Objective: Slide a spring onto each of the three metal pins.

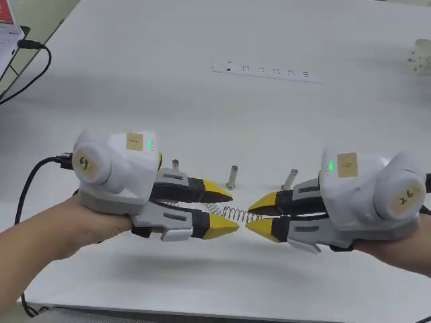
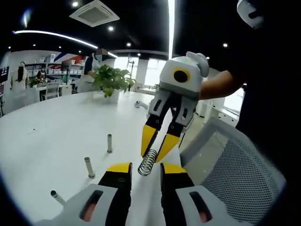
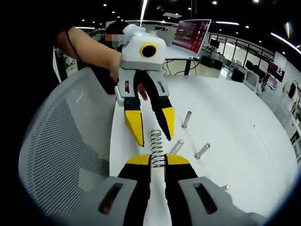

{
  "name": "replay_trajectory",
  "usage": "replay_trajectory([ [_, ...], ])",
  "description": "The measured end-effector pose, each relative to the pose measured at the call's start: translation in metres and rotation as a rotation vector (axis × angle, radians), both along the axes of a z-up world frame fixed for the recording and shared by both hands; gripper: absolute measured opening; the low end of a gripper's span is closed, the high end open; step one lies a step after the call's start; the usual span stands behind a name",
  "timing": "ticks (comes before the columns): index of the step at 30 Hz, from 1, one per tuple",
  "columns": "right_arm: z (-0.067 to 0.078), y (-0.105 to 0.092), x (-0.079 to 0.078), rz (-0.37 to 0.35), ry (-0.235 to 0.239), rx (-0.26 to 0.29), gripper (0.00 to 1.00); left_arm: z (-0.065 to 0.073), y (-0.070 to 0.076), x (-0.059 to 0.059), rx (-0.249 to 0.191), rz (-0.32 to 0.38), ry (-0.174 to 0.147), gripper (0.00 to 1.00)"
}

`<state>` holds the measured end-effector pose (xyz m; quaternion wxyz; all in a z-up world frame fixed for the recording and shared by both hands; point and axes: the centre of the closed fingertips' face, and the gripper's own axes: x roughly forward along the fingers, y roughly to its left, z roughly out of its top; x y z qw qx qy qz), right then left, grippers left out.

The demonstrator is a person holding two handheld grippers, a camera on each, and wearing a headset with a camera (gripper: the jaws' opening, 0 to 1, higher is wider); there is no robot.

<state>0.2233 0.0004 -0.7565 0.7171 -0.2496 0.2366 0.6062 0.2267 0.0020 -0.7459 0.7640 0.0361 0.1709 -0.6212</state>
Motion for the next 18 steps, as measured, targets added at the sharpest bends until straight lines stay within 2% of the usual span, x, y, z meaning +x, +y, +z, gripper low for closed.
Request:
replay_trajectory([
  [9,0.0037,0.0003,-0.0029,0.015,-0.001,0.009,0.08,0.0030,-0.0035,-0.0008,-0.028,0.004,0.002,0.10],
  [18,0.0064,0.0012,-0.0055,0.028,-0.009,0.017,0.08,0.0037,-0.0062,-0.0030,-0.029,-0.003,-0.003,0.06],
])
